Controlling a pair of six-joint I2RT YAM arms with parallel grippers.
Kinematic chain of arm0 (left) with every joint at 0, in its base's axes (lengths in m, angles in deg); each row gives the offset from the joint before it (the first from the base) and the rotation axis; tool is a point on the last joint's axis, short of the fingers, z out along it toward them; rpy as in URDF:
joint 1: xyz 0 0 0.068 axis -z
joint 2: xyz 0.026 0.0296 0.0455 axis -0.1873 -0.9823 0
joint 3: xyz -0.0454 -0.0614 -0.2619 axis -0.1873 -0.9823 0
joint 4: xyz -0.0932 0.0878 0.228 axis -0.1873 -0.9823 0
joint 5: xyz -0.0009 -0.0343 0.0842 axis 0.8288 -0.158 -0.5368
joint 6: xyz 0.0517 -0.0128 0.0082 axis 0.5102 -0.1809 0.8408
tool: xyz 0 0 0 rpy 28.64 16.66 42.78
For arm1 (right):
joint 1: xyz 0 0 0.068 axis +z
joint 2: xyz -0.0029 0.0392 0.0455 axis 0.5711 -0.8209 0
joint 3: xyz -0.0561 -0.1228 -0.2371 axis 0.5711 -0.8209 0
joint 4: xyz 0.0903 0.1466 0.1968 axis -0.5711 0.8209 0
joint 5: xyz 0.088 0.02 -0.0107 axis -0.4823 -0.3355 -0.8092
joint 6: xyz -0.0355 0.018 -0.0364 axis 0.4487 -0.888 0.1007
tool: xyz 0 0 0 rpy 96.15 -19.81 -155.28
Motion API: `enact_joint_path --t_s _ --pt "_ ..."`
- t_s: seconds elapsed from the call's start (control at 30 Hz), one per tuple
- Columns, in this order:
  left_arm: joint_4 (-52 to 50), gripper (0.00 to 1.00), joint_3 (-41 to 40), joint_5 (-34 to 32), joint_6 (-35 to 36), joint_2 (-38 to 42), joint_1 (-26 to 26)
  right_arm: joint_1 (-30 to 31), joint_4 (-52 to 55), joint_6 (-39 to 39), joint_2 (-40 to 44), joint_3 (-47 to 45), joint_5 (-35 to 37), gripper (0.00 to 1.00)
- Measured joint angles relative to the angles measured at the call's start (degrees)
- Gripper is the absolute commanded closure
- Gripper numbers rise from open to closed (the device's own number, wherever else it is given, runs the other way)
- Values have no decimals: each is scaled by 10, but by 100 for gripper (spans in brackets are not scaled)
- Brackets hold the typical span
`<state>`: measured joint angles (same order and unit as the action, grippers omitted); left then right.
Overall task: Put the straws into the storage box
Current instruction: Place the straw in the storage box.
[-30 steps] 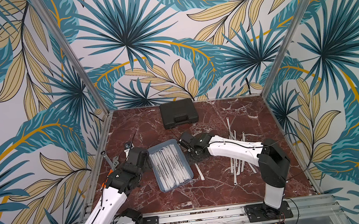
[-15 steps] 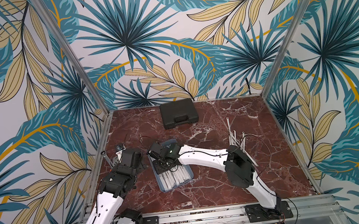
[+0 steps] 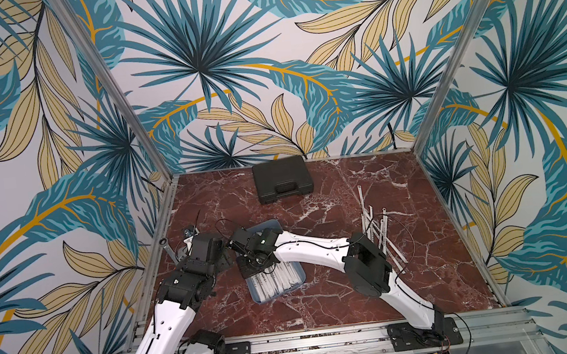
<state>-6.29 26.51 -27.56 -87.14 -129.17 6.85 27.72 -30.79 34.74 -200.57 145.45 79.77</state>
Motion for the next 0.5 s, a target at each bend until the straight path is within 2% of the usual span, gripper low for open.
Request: enact_joint_path --t_s 0.1,0.37,0.5 --pt "3 17 -1 7 0 -3 0 -4 0 -2 -17 11 -2 91" --pt "9 18 0 15 1 -5 0 -7 5 -12 -26 11 -13 76" --pt "14 18 0 17 5 -5 0 -13 -5 -20 14 -37 -16 74"
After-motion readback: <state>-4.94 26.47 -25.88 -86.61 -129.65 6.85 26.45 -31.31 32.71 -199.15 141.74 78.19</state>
